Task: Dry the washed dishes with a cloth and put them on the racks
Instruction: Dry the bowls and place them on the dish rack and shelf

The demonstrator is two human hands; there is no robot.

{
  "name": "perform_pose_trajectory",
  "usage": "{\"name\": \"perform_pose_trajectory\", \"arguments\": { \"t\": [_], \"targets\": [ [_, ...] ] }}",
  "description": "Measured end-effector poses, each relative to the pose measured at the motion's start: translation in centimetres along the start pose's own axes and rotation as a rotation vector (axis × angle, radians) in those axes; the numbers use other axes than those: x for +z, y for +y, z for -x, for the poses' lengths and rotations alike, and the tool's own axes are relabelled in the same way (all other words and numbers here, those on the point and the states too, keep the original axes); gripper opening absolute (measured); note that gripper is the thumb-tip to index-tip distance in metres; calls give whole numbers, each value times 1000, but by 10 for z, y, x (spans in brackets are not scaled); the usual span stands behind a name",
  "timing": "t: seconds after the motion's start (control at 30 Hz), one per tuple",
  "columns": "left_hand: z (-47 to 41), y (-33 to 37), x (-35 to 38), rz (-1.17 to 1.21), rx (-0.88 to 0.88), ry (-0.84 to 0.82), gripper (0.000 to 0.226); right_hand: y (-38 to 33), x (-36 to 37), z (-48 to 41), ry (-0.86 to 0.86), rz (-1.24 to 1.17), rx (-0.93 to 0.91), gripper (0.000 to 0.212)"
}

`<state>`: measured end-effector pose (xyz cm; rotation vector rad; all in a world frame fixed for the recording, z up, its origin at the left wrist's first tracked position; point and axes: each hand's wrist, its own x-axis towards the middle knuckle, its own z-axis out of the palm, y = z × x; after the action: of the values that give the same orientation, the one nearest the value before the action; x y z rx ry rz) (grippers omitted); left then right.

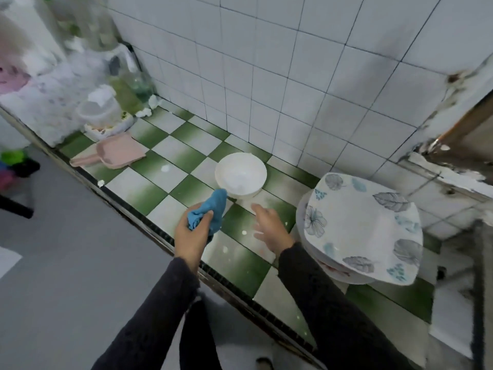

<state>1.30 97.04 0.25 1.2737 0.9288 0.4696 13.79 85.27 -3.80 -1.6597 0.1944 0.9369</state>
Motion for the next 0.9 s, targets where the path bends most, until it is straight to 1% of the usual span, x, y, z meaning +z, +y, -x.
{"name": "perform_pose_trajectory", "arguments": {
  "t": [0.03,0.13,0.17,0.27,0.33,0.37,0.43,0.5,0.67,0.8,0.9],
  "targets": [
    [-13,5,-1,-11,1,-28,11,-7,7,-12,-4,-52,20,49],
    [-52,22,-8,-42,-39,-107,10,-24,25,-43,-25,-254,127,74],
    [-69,28,-13,-49,-53,-134,11,-30,35,-56,-19,-328,170,77],
    [-102,44,-22,-72,-47,-208,11,-39,56,-85,56,-480,207,70],
    [-126,53,-26,-84,-31,-227,10,-42,67,-101,192,-515,176,56],
    [-136,56,-28,-89,-22,-242,10,-44,70,-106,244,-537,171,53],
    [-153,60,-31,-111,-14,-266,11,-42,71,-113,286,-605,162,58],
    [-163,64,-33,-123,10,-278,14,-41,67,-111,309,-596,125,56],
    [-180,70,-22,-122,-11,-368,17,-48,46,-88,397,-456,-52,40],
    [-179,70,-6,-127,-27,-446,23,-59,25,-72,433,-459,-131,50],
    [-168,68,8,-117,-38,-490,23,-65,12,-55,467,-370,-185,64]
  ]
}}
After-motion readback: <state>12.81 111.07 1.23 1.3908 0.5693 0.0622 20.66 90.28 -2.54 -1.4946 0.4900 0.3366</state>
